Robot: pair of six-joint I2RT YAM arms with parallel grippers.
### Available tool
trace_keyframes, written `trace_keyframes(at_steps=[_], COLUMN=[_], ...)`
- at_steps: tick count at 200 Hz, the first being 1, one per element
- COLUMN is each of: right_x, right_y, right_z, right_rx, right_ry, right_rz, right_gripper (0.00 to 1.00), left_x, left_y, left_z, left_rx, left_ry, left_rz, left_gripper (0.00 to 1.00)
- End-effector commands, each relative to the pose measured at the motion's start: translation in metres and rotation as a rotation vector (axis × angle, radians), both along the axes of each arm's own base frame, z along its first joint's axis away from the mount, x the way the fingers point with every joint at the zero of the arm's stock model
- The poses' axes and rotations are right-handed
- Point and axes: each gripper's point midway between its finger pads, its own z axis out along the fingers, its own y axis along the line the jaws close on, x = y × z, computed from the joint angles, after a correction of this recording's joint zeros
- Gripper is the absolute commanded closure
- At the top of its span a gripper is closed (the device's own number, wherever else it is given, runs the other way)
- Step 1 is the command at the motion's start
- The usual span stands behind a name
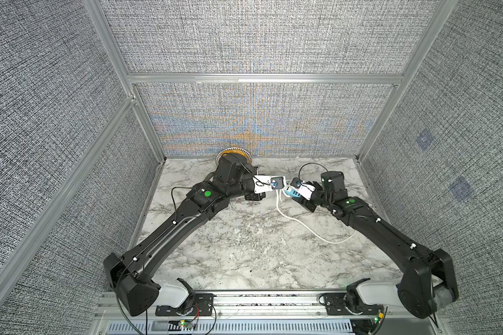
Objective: Wrap the cord around the power strip
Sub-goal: Wrap the power cord around the power strip.
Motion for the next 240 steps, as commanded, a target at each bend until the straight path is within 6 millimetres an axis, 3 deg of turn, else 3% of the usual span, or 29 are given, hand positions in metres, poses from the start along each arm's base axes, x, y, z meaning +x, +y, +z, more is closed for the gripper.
trace_keyframes(at_steps=[1,40,73,124,154,207,240], right_x=[0.004,0.019,0.030,0.050,0.053,0.053,0.048], right_y=[0.008,-0.004,-0.019,-0.039,-0.046,-0.050,-0.043], right_z=[0.006,-0.002,-0.015,-0.011,-0.015,-0.038,-0.033], right_rx=[0.022,-0.038,-0.167,-0.240,-0.237,-0.284,-0.257], right_ry=[-0.041,-0.067,-0.044,-0.089,-0.088,-0.041,-0.053], right_rz=[0.024,-0.062,-0.142,-0.328,-0.358,-0.340,-0.309], right_gripper=[1.00,1.00,1.00,1.00,1.00,1.00,1.00], left_x=[-0.005,-0.020,-0.018,-0.022,-0.022,-0.024,-0.024], left_y=[-0.002,0.005,0.015,0.016,0.022,0.035,0.032], left_z=[0.010,0.018,0.023,0.029,0.032,0.068,0.071], left_rx=[-0.015,-0.002,0.032,-0.001,-0.011,-0.101,-0.095], left_ry=[0.000,0.042,0.022,0.041,0.027,-0.062,-0.059], left_rz=[-0.026,-0.050,-0.014,-0.009,0.019,0.056,0.041], left_gripper=[1.00,1.00,1.00,1.00,1.00,1.00,1.00])
